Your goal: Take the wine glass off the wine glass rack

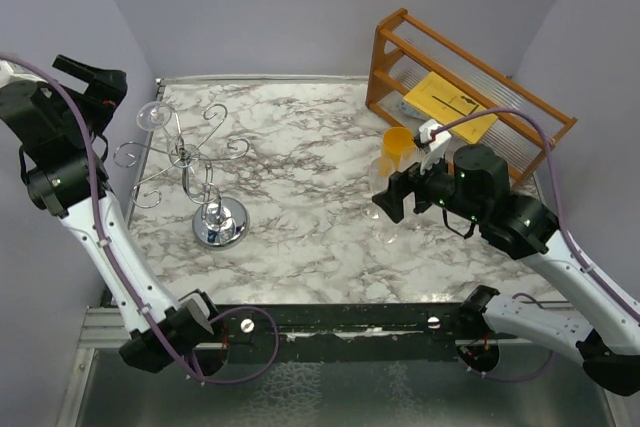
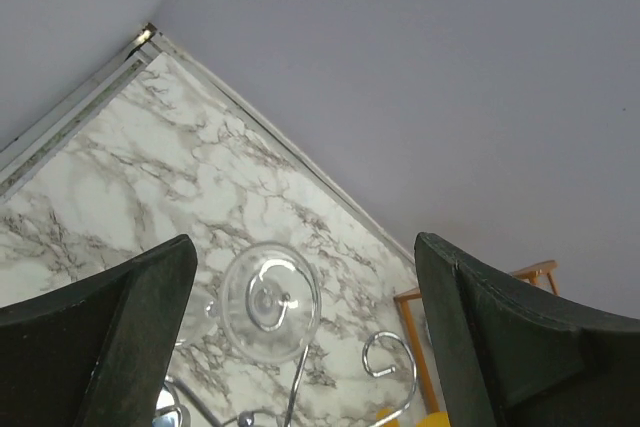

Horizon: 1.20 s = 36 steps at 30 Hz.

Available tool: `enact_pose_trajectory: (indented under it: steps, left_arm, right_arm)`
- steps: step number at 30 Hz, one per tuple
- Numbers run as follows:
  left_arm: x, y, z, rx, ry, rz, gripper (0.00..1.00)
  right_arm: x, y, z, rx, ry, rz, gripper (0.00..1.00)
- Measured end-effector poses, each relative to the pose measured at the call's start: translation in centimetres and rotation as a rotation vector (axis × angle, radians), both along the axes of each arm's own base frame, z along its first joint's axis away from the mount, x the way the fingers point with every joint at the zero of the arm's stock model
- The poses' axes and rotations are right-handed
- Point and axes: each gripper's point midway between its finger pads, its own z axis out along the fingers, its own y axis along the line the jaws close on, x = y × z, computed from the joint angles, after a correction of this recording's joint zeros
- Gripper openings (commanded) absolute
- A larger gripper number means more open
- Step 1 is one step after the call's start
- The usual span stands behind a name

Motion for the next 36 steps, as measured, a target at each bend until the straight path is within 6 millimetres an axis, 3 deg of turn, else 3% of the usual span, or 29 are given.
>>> enact_pose_trajectory:
  steps: [5,11,19,25,36]
  left_arm:
    - [-2.7,-1.8,-0.5,0.037,0.013,-0.021,0.79]
    - [-1.9,-1.8,-3.1,0.044,0.095,-0.078,0.64]
    - [-0.2,-1.6,-6.5,0.011,0.187,-0.165,0.62]
    - [0.4,-1.7,-8.4,-0.008,0.216,-0.209,0.54]
    - [1.0,-2.1,-8.5,-0.001,0.189,-0.256,0.49]
  right_arm:
    - [-0.3,0.4,-0.8,0.003,0.009,0.022,1.0]
    - [-1.2,0.5,-0.9,0.017,-0.009,0.051,1.0]
    - [-2.4,0.4,0.3,0.056,-0.061,0.08,0.99]
    - [-3.1,0.3,1.4,0.082,-0.102,0.1,1.0]
    - [-3.2,0.3,1.6,0.083,-0.12,0.103,1.0]
